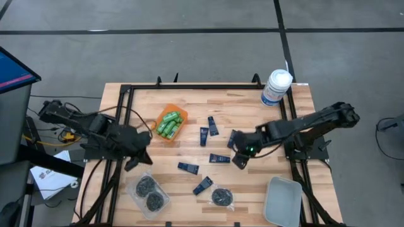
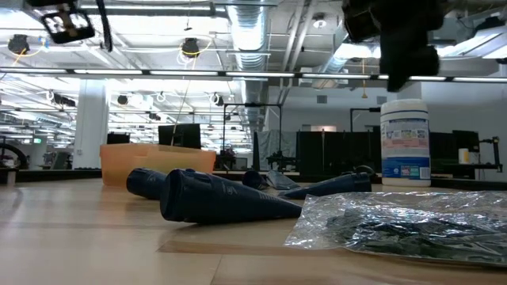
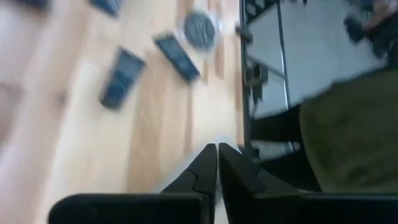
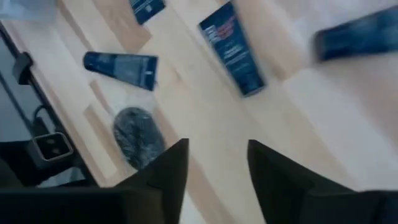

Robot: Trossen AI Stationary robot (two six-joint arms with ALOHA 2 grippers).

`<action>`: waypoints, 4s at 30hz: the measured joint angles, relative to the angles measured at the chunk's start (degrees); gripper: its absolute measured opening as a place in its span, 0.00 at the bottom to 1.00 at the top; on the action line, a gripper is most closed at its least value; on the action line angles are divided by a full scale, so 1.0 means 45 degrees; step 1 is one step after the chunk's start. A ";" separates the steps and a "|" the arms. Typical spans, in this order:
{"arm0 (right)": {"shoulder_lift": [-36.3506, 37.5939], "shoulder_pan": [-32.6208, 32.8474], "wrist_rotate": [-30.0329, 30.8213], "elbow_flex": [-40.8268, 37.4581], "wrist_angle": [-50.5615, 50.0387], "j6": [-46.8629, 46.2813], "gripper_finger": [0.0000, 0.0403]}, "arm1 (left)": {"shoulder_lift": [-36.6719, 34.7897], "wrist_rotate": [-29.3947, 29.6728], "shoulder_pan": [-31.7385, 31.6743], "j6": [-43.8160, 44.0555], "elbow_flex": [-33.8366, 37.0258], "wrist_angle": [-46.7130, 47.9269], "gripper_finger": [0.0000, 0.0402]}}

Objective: Pick & Place Travel size toiletries
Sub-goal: Put the black hairbrush into the transparent bin

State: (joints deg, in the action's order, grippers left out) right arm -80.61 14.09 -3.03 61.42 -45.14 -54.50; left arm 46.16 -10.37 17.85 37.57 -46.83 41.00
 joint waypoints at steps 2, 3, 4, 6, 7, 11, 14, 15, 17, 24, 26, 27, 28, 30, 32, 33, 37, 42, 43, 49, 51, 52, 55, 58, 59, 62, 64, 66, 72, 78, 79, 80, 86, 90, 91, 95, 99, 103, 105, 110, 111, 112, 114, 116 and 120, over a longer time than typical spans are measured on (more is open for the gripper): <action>-0.0494 0.0369 -0.0032 0.0021 0.0189 -0.0640 0.45 | -0.0426 0.0411 -0.0364 -0.0418 0.0000 0.0011 0.06; -0.0802 0.0543 -0.0127 0.0021 0.0191 -0.0887 0.48 | -0.0593 0.0595 -0.0521 -0.0608 -0.0001 -0.0004 0.08; -0.1121 0.0714 -0.0342 0.0021 0.0429 -0.1129 0.52 | -0.0811 0.0787 -0.0669 -0.0776 -0.0005 -0.0005 0.10; -0.1766 0.0985 -0.0766 0.0021 0.0693 -0.1687 0.58 | -0.1125 0.1197 -0.0898 -0.1219 -0.0004 -0.0015 0.15; -0.2115 0.1082 -0.1051 0.0021 0.0975 -0.2068 0.61 | -0.1281 0.1435 -0.1019 -0.1315 -0.0008 -0.0049 0.18; -0.3430 0.1460 -0.1969 0.0021 0.2192 -0.3484 0.64 | -0.1690 0.2168 -0.1474 -0.1899 -0.0008 -0.0157 0.28; -0.4289 0.1648 -0.2354 0.0138 0.2952 -0.4527 0.64 | -0.1844 0.2358 -0.1768 -0.2033 -0.0010 -0.0233 0.33; -0.4543 0.1744 -0.2361 0.0240 0.2825 -0.4788 0.63 | -0.1869 0.2369 -0.1866 -0.2041 -0.0010 -0.0231 0.34; -0.5084 0.1929 -0.2375 0.0604 0.2917 -0.5092 0.62 | -0.1857 0.2422 -0.2040 -0.2060 -0.0010 -0.0225 0.36; -0.6320 0.2475 -0.2404 0.1635 0.2835 -0.5346 0.58 | -0.1759 0.2418 -0.2360 -0.3055 -0.0005 -0.0278 0.38; -0.6560 0.2541 -0.2403 0.1769 0.2778 -0.5345 0.56 | -0.1685 0.2416 -0.2419 -0.3070 -0.0005 -0.0275 0.38; -0.6578 0.2546 -0.2371 0.1765 0.2671 -0.5343 0.55 | -0.1677 0.2417 -0.2433 -0.3067 -0.0005 -0.0284 0.38; -0.6596 0.2565 -0.2375 0.1766 0.2664 -0.5347 0.54 | -0.1673 0.2414 -0.2435 -0.3069 -0.0005 -0.0284 0.38; -0.6756 0.2607 -0.2375 0.1814 0.2831 -0.5377 0.50 | -0.1631 0.2413 -0.2435 -0.3071 -0.0005 -0.0277 0.37; -0.6772 0.2625 -0.2408 0.1763 0.2468 -0.5315 0.46 | -0.1628 0.2413 -0.2435 -0.3071 -0.0005 -0.0278 0.37; -0.6796 0.2642 -0.2422 0.1774 0.2583 -0.5289 0.43 | -0.1628 0.2413 -0.2435 -0.3071 -0.0005 -0.0279 0.37; -0.6937 0.2697 -0.2742 0.1794 0.2504 -0.5125 0.29 | -0.1626 0.2410 -0.2435 -0.3068 -0.0005 -0.0274 0.37; -0.6937 0.2694 -0.2834 0.1799 0.2457 -0.5091 0.11 | -0.1623 0.2408 -0.2430 -0.3309 -0.0005 -0.0274 0.37; -0.6937 0.2696 -0.2858 0.1799 0.2456 -0.5087 0.07 | -0.1623 0.2413 -0.2430 -0.3447 -0.0005 -0.0274 0.37; -0.6937 0.2686 -0.2997 0.1799 0.2381 -0.4759 0.02 | -0.1623 0.2980 -0.2430 -0.3591 -0.0005 -0.0301 0.37; -0.6857 0.2686 -0.2988 0.1794 0.2154 -0.4583 0.01 | -0.1623 0.3197 -0.2430 -0.3523 -0.0005 -0.0349 0.37; -0.6811 0.2686 -0.2953 0.1789 0.1978 -0.4400 0.01 | -0.1623 0.3313 -0.2430 -0.3431 -0.0005 -0.0412 0.37; -0.6584 0.2556 -0.2898 0.1780 0.1431 -0.3895 0.01 | -0.1623 0.3591 -0.2454 -0.3238 -0.0005 -0.0564 0.37; -0.6134 0.2290 -0.2607 0.1774 0.0896 -0.3443 0.00 | -0.1623 0.3603 -0.2698 -0.3233 -0.0005 -0.0795 0.37; -0.5935 0.2165 -0.2370 0.1774 0.0643 -0.3330 0.00 | -0.1597 0.3606 -0.2820 -0.3233 -0.0005 -0.0915 0.37; -0.5238 0.1729 -0.1737 0.1774 0.0064 -0.2909 0.00 | -0.1516 0.3644 -0.3288 -0.3255 0.0000 -0.1517 0.38; -0.4682 0.1366 -0.1351 0.1774 -0.0287 -0.2592 0.00 | -0.1334 0.3633 -0.3640 -0.3255 -0.0005 -0.2204 0.40; -0.4082 0.0943 -0.0797 0.1774 -0.0605 -0.2338 0.00 | -0.1109 0.3497 -0.3985 -0.3260 -0.0005 -0.2761 0.44; -0.2427 -0.0530 0.1361 0.1784 -0.0444 -0.1723 0.00 | 0.0271 0.2284 -0.4797 -0.3276 -0.0005 -0.5561 0.57; -0.1424 -0.1735 0.3082 0.1782 -0.0152 -0.1095 0.00 | 0.2349 0.2160 -0.4989 -0.3161 -0.0010 -0.8356 0.66; -0.1337 -0.1880 0.3273 0.1784 -0.0122 -0.1073 0.00 | 0.2699 0.2159 -0.4989 -0.3152 -0.0008 -0.8608 0.66; -0.1282 -0.1998 0.3452 0.1784 -0.0147 -0.1032 0.00 | 0.3116 0.2154 -0.4989 -0.3124 0.0000 -0.8996 0.66; -0.1303 -0.2478 0.3760 0.1784 0.0544 -0.0358 0.00 | 0.5530 0.1790 -0.4989 -0.2139 -0.0005 -1.1399 0.65; -0.1343 -0.2572 0.4022 0.1784 0.1219 -0.0003 0.00 | 0.6827 0.1584 -0.4989 -0.1649 -0.0001 -1.2294 0.65; -0.1342 -0.2574 0.4031 0.1784 0.1355 0.0108 0.00 | 0.7099 0.1587 -0.4989 -0.1576 0.0005 -1.2398 0.65; -0.1314 -0.2565 0.4028 0.1784 0.1632 0.0368 0.00 | 0.7819 0.1615 -0.4989 -0.1330 0.0000 -1.2569 0.65; -0.1313 -0.2550 0.4027 0.1784 0.1752 0.0579 0.00 | 0.8077 0.1907 -0.4989 -0.1152 0.0005 -1.2519 0.66; -0.1308 -0.2499 0.4012 0.1784 0.1756 0.0642 0.00 | 0.8091 0.2218 -0.5110 -0.1143 0.0000 -1.2552 0.66; -0.1308 -0.2435 0.4012 0.1784 0.1750 0.0680 0.00 | 0.8070 0.2199 -0.5181 -0.1143 0.0000 -1.2552 0.66; -0.1308 -0.2214 0.3973 0.1784 0.1659 0.0680 0.00 | 0.7453 0.2170 -0.5502 -0.1237 0.0000 -1.2268 0.66; -0.1308 -0.2178 0.3973 0.1784 0.1664 0.0680 0.00 | 0.7286 0.2166 -0.5580 -0.1272 0.0000 -1.2287 0.66; -0.1308 -0.2127 0.3975 0.1784 0.1662 0.0680 0.00 | 0.7105 0.2165 -0.5669 -0.1274 0.0000 -1.2211 0.66; -0.1308 -0.2132 0.3975 0.1784 0.1696 0.0680 0.00 | 0.6817 0.2165 -0.5814 -0.1246 -0.0005 -1.2213 0.66; -0.1308 -0.2140 0.3978 0.1784 0.1740 0.0781 0.00 | 0.6712 0.2162 -0.5911 -0.1242 -0.0012 -1.2272 0.66; -0.1308 -0.2342 0.3978 0.1815 0.1841 0.0930 0.00 | 0.6982 0.1903 -0.5932 -0.1240 -0.0010 -1.2200 0.66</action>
State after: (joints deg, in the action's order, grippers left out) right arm -86.50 3.55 14.87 69.59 -36.85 -50.32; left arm 77.58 -1.80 -8.84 31.99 -46.87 -13.89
